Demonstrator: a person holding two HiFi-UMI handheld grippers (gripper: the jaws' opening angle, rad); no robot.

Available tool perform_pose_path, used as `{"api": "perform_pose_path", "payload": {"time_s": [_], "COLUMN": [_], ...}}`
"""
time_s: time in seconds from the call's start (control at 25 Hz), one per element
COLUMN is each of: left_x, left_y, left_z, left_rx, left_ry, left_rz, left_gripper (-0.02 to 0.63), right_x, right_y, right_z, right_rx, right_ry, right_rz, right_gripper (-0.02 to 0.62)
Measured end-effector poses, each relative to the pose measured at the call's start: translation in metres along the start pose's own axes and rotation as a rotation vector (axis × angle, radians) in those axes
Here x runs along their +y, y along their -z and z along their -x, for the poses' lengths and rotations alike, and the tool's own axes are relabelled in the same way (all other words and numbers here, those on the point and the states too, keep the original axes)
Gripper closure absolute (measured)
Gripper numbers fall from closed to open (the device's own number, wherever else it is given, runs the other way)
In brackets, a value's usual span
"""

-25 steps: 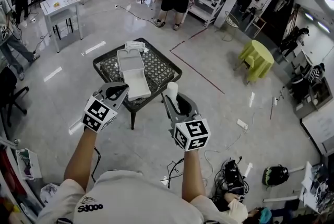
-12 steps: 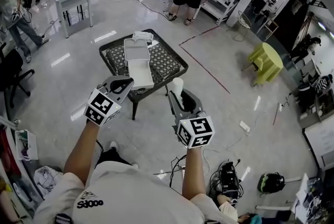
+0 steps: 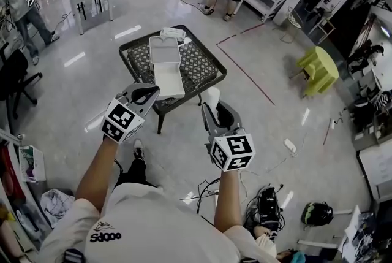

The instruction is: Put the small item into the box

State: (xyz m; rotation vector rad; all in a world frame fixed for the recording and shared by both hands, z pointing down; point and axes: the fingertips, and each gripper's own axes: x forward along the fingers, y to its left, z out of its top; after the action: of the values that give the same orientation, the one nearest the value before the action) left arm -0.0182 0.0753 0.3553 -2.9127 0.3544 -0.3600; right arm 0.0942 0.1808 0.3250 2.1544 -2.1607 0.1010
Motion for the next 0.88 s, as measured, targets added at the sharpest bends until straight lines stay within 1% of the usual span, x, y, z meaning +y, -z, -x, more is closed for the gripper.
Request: {"api": "perform_pose_path", "payload": {"time_s": [0.28,0.52,0.72,0.88], "left_x": [0.041,0.091,0.128,0.154], "left_y": [0.013,0.023,0.024,0.035], "left_z": [-0.033,-0.072,-0.104,-0.121], "left_rx": [0.006,0.021,0.027,0.041], "left_ry": [0.007,0.018,0.02,0.025], "left_rz": [0.014,0.016,0.03,0.047], "left_gripper": [0.601,0.601,0.601,0.601], "right_x": [-0.016,-0.038,-0.055,-0.057], "right_y": [0.007,0.007,0.003,0.007], "right_z": [-0.051,-0.109,-0.152,-0.188], "right_rx": [0.019,0.025,0.04,0.061], "right_ry": [-0.009,-0.005,-0.023,-0.038], "right_rz": [-0.01,-0.02,-0.012,-0.013], "right_gripper": [0.457,0.457,0.457,0.457]}}
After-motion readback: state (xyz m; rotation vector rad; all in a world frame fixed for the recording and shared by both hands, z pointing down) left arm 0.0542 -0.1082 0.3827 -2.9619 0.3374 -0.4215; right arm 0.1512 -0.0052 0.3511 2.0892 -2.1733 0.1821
